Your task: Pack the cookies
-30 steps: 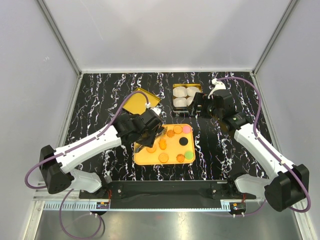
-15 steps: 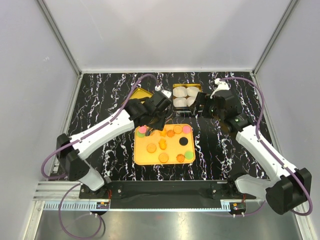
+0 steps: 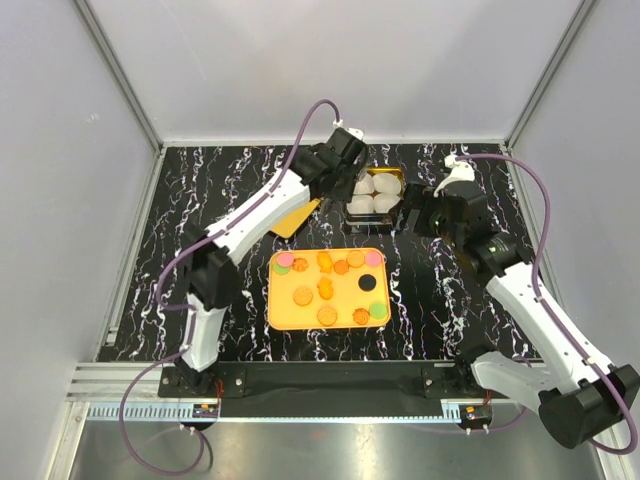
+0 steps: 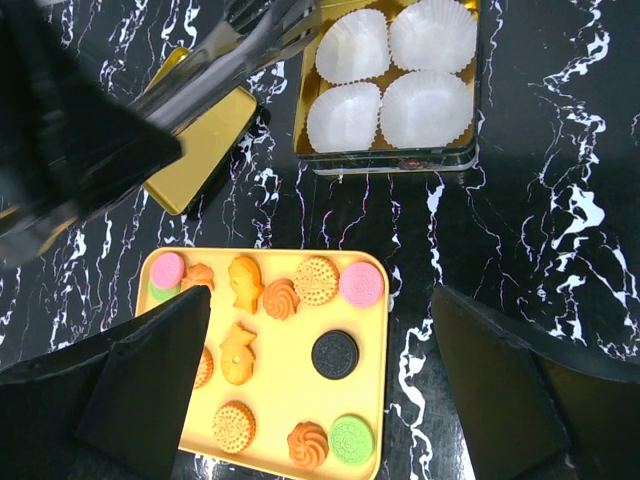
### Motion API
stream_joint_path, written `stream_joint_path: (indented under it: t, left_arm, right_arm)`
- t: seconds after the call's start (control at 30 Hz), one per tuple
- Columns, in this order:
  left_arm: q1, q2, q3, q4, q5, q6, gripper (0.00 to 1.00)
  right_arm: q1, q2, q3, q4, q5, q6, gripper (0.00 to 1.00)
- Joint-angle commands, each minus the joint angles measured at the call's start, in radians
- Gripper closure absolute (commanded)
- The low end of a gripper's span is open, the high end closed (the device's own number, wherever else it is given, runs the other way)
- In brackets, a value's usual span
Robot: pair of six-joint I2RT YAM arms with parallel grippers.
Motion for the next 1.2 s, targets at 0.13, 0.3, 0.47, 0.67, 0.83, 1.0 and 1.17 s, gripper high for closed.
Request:
stream_joint_path:
  t: [0.13, 0.3, 0.47, 0.67, 0.83, 1.0, 1.17]
  left_arm:
    - [0.049, 0.127, 0.100, 0.120, 0.002, 0.056, 0.58]
    - [0.064, 0.176, 0.112, 0.163, 0.051, 0.054, 0.57]
    - [0.066, 0.224, 0.152, 0.142, 0.053, 0.047, 0.57]
    - [0.070, 0.234, 0.152, 0.142, 0.051, 0.036, 0.56]
    - [0.073, 0.221, 0.148, 0.139, 0.056, 0.034, 0.52]
    - [0.073, 0.210, 0.160, 0.145, 0.061, 0.059, 0.45]
    - [0.073, 0.187, 0.194, 0.128, 0.071, 0.071, 0.53]
  right_arm:
    - [0.003, -0.059, 0.068, -0.059, 0.041, -0.016, 0.00]
    - [0.003, -0.071, 0.056, -0.069, 0.051, -0.020, 0.00]
    - [0.003, -0.071, 0.052, -0.073, 0.051, -0.028, 0.00]
    - [0.003, -0.072, 0.052, -0.073, 0.048, -0.033, 0.00]
    - [0.003, -0.069, 0.046, -0.065, 0.050, -0.036, 0.00]
    - [0.003, -0.069, 0.046, -0.065, 0.045, -0.034, 0.00]
    - [0.003, -0.074, 0.046, -0.069, 0.053, -0.037, 0.00]
